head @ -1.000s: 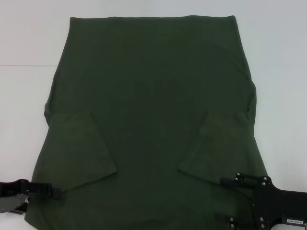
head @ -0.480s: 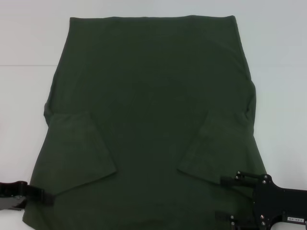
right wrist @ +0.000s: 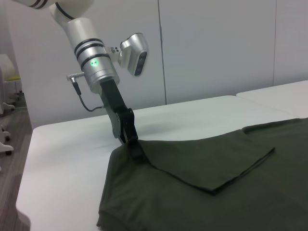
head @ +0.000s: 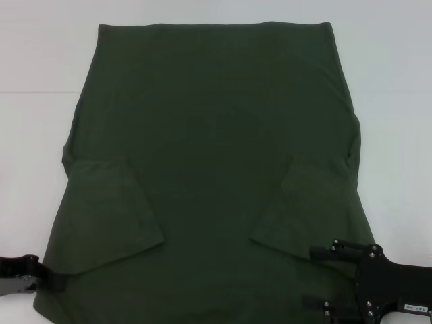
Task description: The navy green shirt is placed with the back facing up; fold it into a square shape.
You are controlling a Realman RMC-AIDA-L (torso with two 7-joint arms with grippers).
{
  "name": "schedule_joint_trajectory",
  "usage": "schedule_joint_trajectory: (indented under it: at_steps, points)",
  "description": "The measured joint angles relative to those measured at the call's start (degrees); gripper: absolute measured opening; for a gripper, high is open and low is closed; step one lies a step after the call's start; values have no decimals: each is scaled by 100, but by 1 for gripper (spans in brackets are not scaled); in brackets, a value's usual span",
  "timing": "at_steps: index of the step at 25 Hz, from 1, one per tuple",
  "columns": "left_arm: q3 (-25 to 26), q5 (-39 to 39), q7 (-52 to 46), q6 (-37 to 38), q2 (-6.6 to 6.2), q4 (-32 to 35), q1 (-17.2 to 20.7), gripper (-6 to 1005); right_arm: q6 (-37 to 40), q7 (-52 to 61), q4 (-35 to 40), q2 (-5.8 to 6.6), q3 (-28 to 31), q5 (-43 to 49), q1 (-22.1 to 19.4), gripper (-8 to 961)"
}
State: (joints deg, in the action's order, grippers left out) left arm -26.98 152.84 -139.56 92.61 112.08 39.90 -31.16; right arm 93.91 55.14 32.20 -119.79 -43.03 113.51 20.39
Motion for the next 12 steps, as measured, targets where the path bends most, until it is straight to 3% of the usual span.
schedule_joint_trajectory:
  at_steps: [5,9,12]
  points:
    - [42,-37,16,49,-5,0,28,34,187,343,87,19,96,-17,-28,816]
    - [52,-109,122,83,-8,0,33,35,773,1509,412,81,658,-22,-60,813]
    - [58,-155,153,104,-32,0,32,36,1202,2938,708,259,1058,-7,-42,811]
